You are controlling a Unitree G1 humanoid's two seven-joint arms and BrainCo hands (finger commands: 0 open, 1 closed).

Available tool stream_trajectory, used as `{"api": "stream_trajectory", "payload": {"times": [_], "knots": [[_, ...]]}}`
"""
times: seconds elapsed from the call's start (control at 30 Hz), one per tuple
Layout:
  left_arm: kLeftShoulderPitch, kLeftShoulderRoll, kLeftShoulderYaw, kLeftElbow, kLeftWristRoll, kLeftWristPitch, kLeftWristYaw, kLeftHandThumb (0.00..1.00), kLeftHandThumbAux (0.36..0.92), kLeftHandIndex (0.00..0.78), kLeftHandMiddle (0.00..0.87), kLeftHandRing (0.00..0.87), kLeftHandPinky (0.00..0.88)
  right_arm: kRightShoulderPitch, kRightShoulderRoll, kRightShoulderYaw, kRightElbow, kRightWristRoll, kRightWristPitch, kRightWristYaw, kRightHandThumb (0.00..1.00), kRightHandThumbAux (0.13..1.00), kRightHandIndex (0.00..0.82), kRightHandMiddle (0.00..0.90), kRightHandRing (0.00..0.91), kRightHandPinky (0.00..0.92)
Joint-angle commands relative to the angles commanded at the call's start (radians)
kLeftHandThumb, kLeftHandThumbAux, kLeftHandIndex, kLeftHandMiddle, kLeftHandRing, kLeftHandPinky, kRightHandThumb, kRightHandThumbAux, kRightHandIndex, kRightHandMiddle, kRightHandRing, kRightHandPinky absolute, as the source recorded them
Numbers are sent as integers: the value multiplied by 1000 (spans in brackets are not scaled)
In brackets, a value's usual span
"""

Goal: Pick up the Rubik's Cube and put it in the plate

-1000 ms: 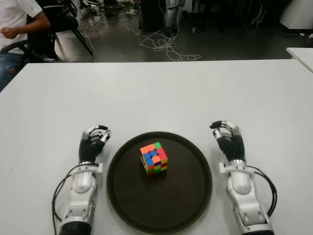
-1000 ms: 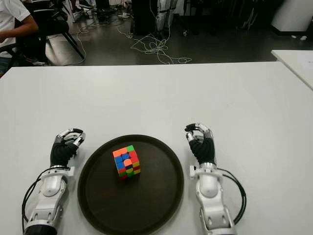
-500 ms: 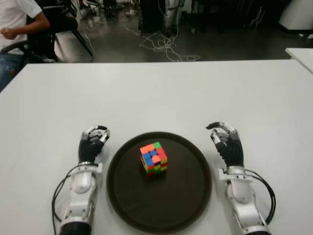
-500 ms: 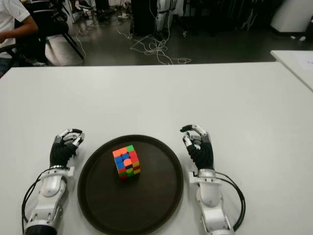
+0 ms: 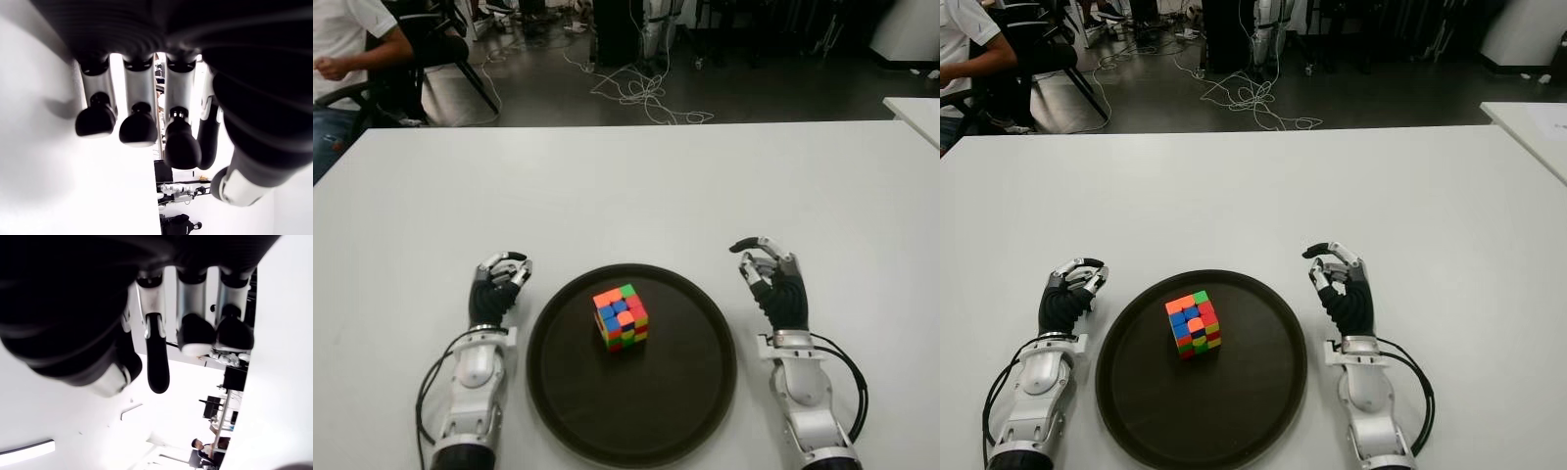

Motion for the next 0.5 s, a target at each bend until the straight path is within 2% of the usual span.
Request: {"api": "stream_trajectory", "payload": {"times": [0.17, 0.5], "knots": [[5, 1, -2, 0, 6, -16, 0, 704, 707, 443, 819, 835, 816, -5, 6, -10, 10, -8, 11, -26, 681, 728, 437, 841, 858, 855], [8, 0, -4, -4, 12, -8, 7, 702, 707, 443, 830, 847, 836, -4, 10, -14, -5, 9, 58, -24, 681, 729, 437, 836, 851, 848]]}}
